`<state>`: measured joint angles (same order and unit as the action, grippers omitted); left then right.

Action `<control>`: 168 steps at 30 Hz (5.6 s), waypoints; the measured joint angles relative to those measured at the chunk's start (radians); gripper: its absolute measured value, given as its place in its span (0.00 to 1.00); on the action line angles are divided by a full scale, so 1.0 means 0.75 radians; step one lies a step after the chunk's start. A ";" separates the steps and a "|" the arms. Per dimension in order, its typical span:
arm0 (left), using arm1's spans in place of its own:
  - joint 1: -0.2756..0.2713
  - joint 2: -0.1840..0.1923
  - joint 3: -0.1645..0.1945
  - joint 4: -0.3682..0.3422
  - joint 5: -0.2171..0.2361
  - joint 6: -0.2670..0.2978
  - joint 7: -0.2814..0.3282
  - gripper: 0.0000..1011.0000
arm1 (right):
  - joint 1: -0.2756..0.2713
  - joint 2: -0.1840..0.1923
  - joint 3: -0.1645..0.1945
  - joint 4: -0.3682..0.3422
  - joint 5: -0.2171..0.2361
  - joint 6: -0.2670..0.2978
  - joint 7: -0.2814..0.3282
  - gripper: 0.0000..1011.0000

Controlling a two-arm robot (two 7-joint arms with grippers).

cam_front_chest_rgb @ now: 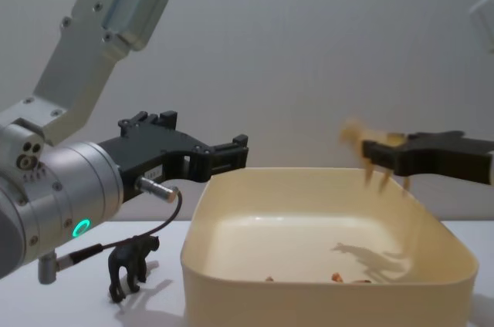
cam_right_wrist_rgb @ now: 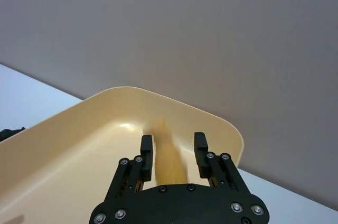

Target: Pick up the toy alternately with two hands and place it into the central storage box.

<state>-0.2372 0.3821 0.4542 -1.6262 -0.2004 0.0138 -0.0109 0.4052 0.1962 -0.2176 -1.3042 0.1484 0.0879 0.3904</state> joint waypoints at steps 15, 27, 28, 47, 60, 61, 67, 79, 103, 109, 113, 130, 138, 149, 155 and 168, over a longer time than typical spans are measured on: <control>0.000 0.000 0.000 0.000 0.000 0.000 0.000 0.99 | 0.094 -0.052 -0.034 0.103 0.000 0.034 0.074 0.85; 0.000 0.000 0.000 0.000 0.000 0.001 0.000 0.99 | 0.040 -0.012 -0.001 0.017 0.045 -0.003 0.024 0.99; 0.001 0.001 -0.001 0.000 0.000 0.003 0.000 0.99 | 0.035 -0.010 0.002 0.010 0.049 -0.004 0.021 0.99; 0.145 0.123 -0.046 -0.192 -0.099 0.198 0.184 0.99 | -0.019 0.027 0.031 -0.075 0.091 -0.019 -0.020 0.99; 0.271 0.276 -0.115 -0.315 -0.290 0.336 0.190 0.99 | -0.029 0.033 0.036 -0.090 0.099 -0.022 -0.028 0.99; 0.273 0.282 -0.118 -0.315 -0.300 0.341 0.177 0.99 | -0.030 0.033 0.036 -0.091 0.099 -0.022 -0.028 0.99; 0.270 0.312 -0.141 -0.294 -0.349 0.362 0.060 0.99 | -0.031 0.034 0.037 -0.093 0.100 -0.023 -0.029 0.99; 0.180 0.302 -0.165 -0.148 -0.358 0.378 -0.158 0.99 | -0.033 0.036 0.039 -0.096 0.102 -0.023 -0.031 0.99; 0.009 0.216 -0.175 0.146 -0.306 0.373 -0.342 0.99 | -0.034 0.036 0.038 -0.098 0.102 -0.023 -0.031 0.99; -0.037 0.192 -0.175 0.215 -0.292 0.364 -0.378 0.99 | -0.034 0.036 0.038 -0.098 0.102 -0.023 -0.031 0.99; -0.064 0.178 -0.175 0.256 -0.282 0.361 -0.402 0.99 | -0.034 0.036 0.038 -0.098 0.102 -0.023 -0.031 0.99; -0.187 0.121 -0.167 0.436 -0.218 0.352 -0.527 0.99 | -0.034 0.036 0.038 -0.098 0.102 -0.023 -0.031 0.99; -0.213 0.109 -0.165 0.478 -0.204 0.347 -0.556 0.84 | -0.034 0.036 0.038 -0.098 0.102 -0.023 -0.031 0.99; -0.230 0.101 -0.164 0.504 -0.195 0.344 -0.574 0.53 | -0.034 0.036 0.038 -0.098 0.102 -0.023 -0.031 0.99; -0.235 0.099 -0.164 0.510 -0.193 0.343 -0.579 0.34 | -0.034 0.036 0.038 -0.098 0.102 -0.023 -0.031 0.99; -0.218 0.118 -0.173 0.466 -0.158 0.326 -0.534 0.32 | -0.034 0.036 0.038 -0.098 0.102 -0.023 -0.031 0.99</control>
<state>-0.4008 0.4709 0.3247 -1.2764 -0.3193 0.2585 -0.4115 0.3798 0.2234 -0.1888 -1.3775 0.2248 0.0709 0.3671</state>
